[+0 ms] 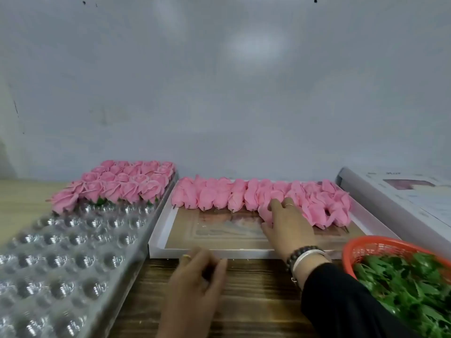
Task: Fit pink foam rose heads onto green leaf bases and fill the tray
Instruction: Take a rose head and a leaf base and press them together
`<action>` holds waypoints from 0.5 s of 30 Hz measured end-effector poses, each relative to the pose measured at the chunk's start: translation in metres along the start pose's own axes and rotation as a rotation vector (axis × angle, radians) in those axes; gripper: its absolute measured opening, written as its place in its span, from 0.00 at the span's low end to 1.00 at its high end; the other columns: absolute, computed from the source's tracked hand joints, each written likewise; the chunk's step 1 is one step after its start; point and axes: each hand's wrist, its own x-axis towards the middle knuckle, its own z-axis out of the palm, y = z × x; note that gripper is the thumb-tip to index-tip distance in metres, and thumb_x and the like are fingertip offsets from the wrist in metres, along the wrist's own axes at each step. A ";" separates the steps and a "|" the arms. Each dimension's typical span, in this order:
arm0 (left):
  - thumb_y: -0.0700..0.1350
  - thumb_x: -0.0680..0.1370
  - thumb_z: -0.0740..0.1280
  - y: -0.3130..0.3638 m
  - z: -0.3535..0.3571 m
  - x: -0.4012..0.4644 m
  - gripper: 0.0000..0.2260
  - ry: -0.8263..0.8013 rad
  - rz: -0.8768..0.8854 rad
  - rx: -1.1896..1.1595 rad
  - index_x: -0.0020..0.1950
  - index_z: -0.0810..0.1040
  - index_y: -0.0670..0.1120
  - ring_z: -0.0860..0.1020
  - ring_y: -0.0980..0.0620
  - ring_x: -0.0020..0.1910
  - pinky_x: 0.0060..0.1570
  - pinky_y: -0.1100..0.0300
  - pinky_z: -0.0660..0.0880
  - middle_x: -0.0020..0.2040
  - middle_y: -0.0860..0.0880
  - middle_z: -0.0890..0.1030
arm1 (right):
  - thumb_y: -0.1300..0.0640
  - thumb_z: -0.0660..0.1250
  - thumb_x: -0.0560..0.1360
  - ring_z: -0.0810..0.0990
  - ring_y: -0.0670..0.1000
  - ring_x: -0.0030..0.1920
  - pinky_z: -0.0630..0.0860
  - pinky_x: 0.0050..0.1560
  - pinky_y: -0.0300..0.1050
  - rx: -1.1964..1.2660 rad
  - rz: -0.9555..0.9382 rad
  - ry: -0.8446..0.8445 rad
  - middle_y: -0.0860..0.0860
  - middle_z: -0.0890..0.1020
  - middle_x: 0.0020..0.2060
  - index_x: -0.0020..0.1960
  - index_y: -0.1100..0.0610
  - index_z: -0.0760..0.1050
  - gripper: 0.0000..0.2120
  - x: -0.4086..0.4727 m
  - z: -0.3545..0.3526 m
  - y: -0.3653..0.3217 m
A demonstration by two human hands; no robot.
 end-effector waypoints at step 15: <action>0.46 0.57 0.70 -0.015 0.008 0.006 0.09 0.138 0.204 0.441 0.36 0.81 0.51 0.71 0.58 0.44 0.47 0.61 0.67 0.39 0.55 0.80 | 0.60 0.57 0.77 0.78 0.54 0.49 0.71 0.39 0.43 -0.110 0.075 -0.086 0.56 0.71 0.59 0.63 0.57 0.62 0.15 0.029 0.014 -0.003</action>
